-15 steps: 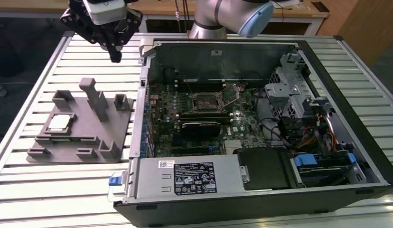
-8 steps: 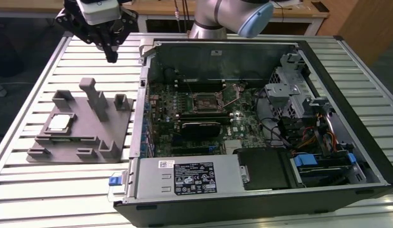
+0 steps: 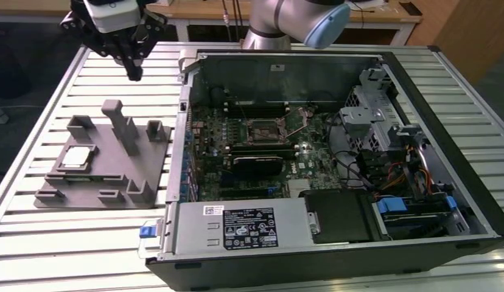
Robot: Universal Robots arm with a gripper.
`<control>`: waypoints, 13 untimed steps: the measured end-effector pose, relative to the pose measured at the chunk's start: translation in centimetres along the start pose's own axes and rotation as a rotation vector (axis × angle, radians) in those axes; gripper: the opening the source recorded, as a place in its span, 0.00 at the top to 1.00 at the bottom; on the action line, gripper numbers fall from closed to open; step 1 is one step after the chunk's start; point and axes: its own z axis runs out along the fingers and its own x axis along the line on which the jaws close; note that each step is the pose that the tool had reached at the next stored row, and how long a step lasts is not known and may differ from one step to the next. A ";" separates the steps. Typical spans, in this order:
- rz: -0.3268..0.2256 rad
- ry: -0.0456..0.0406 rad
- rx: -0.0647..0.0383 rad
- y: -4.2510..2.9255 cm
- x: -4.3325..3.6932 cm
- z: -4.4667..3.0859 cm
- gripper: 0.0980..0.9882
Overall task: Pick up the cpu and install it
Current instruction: 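Reach for the cpu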
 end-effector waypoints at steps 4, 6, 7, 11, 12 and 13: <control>0.000 0.0000 0.000 -0.05 0.65 0.03 0.99; 0.000 -0.0001 0.000 -0.08 0.96 0.06 0.99; 0.000 0.0000 0.000 -0.09 1.13 0.07 0.99; 0.001 -0.0001 0.000 -0.15 1.78 0.11 0.99; 0.001 -0.0001 0.000 -0.16 1.94 0.12 0.99; 0.001 0.0000 0.000 -0.17 2.10 0.12 0.99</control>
